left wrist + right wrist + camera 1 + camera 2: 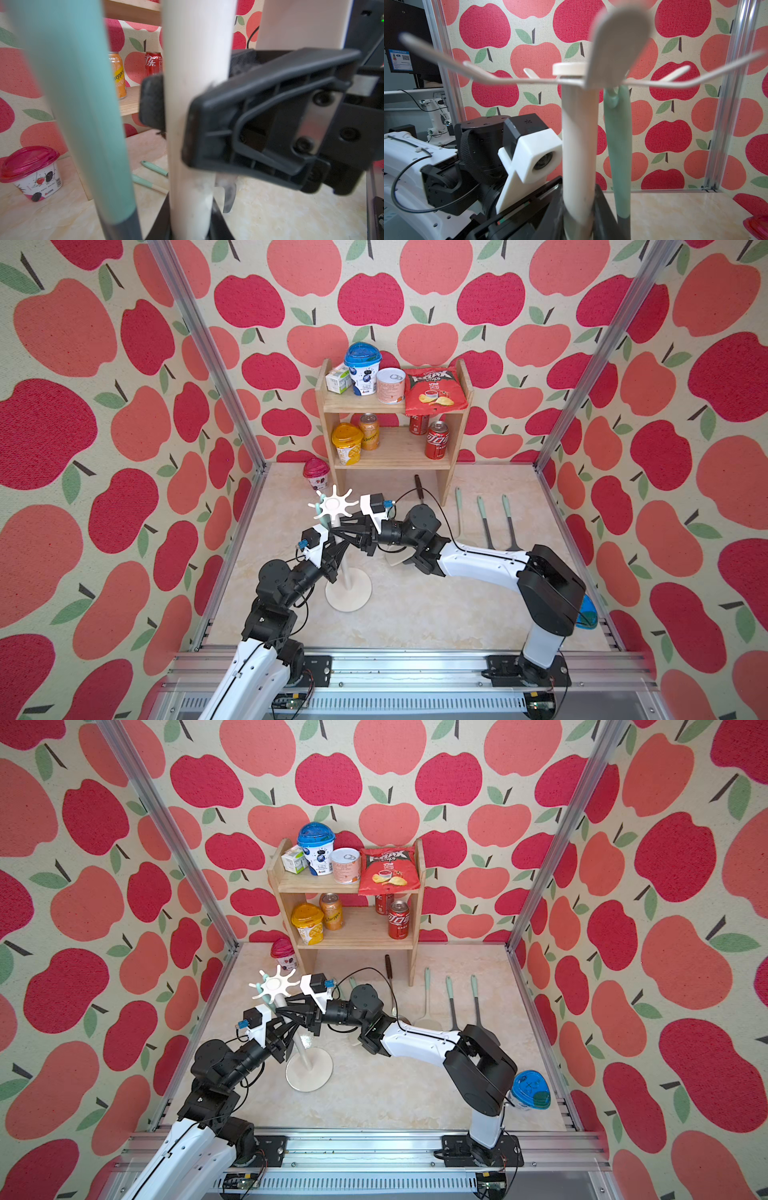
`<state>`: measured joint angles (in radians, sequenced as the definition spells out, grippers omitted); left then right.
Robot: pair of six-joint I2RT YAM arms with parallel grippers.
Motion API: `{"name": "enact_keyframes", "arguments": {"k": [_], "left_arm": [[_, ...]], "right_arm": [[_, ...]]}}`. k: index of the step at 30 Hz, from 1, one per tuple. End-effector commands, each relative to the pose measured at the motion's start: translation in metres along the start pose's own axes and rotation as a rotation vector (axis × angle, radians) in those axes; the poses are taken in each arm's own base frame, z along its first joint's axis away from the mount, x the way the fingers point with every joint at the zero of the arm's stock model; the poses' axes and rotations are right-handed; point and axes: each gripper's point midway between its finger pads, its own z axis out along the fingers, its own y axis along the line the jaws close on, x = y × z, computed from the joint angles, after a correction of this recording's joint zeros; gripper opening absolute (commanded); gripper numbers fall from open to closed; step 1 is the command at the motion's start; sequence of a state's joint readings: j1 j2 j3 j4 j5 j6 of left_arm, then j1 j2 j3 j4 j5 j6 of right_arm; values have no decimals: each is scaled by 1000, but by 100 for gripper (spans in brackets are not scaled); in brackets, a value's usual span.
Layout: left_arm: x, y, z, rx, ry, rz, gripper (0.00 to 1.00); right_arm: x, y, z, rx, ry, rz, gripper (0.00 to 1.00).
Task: Take the spatula off the kitchen utensil rack
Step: Take off the spatula from the rack.
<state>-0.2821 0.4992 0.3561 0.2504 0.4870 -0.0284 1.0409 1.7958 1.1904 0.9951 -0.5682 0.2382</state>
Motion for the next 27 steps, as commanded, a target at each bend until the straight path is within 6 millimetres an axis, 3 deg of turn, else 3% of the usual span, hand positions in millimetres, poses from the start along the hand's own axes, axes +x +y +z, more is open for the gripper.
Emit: {"name": "enact_keyframes", "arguments": {"k": [1, 4, 9, 12, 17, 19, 27], "left_arm": [[14, 2, -2, -16, 62, -79, 1], [16, 4, -3, -36, 67, -84, 3], [17, 7, -10, -65, 66, -89, 17], [13, 5, -16, -74, 46, -88, 33], [0, -2, -30, -71, -41, -77, 50], [9, -1, -35, -81, -58, -78, 55], [14, -1, -52, -117, -127, -82, 62]], "right_arm": [[10, 14, 0, -37, 26, -28, 13], [15, 15, -2, -28, 56, -38, 10], [24, 17, -3, -7, 108, -73, 7], [24, 16, -4, 3, 123, -92, 7], [26, 13, -5, 22, 140, -108, 7], [25, 12, -5, 29, 150, -114, 7], [27, 7, -2, 46, 169, -109, 3]]}}
